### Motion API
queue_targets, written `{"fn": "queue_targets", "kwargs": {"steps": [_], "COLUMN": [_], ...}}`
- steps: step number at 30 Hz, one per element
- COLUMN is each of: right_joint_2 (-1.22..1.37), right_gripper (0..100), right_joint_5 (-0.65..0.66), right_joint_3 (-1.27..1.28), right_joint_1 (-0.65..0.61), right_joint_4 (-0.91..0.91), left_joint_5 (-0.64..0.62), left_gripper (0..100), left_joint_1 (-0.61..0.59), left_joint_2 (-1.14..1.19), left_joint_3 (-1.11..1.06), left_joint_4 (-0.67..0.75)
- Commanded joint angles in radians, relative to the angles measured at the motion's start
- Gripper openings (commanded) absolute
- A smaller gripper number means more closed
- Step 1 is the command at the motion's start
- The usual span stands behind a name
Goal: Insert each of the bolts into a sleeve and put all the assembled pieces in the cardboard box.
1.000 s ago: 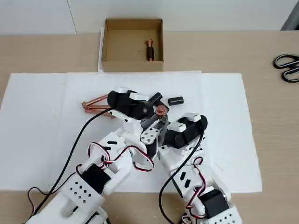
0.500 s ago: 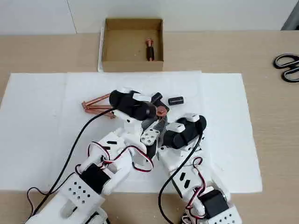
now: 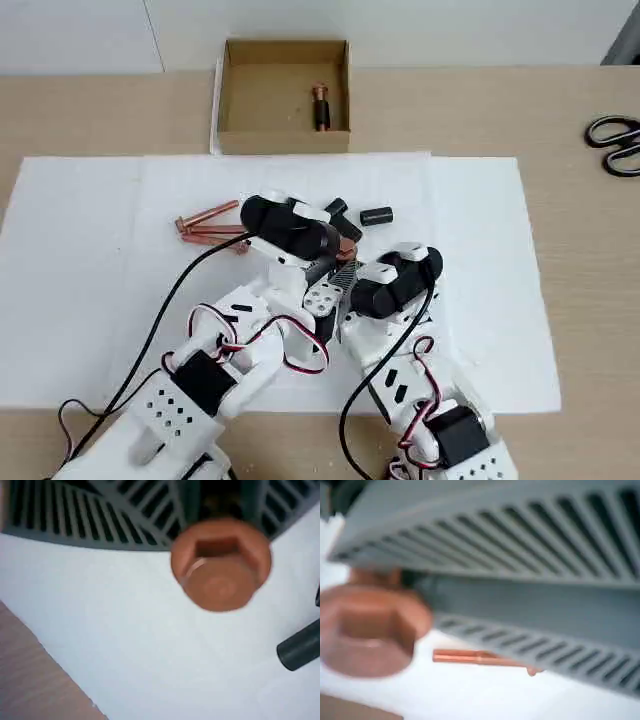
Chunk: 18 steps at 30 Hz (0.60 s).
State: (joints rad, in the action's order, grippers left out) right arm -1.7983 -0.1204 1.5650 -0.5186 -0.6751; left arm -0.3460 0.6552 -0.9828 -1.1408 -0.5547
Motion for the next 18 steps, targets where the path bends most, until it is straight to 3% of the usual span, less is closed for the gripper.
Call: {"fn": "queue_targets", "kwargs": {"steps": [1,7,18], "right_joint_2": [-0.016,-0.016,-0.016], "right_gripper": [0.5,0.5,0.5], "right_joint_5": [-0.008,-0.008,-0.008], "right_joint_3": [-0.04,-0.038,-0.037], "right_joint_1": [0.001,0.001,0.001], "right_joint_4": [0.024,0.024,0.024], "left_joint_5": [0.011,-0.02,-0.034], "left_gripper": [2,18,19], "left_joint_1": [0.025,0.029,0.025], "left_joint_2": [-0.005,-0.008,-0.011], "left_joint_3": [0.005,0.004,0.064], "left_joint_4": [-0.015,-0.02,-0.061]}}
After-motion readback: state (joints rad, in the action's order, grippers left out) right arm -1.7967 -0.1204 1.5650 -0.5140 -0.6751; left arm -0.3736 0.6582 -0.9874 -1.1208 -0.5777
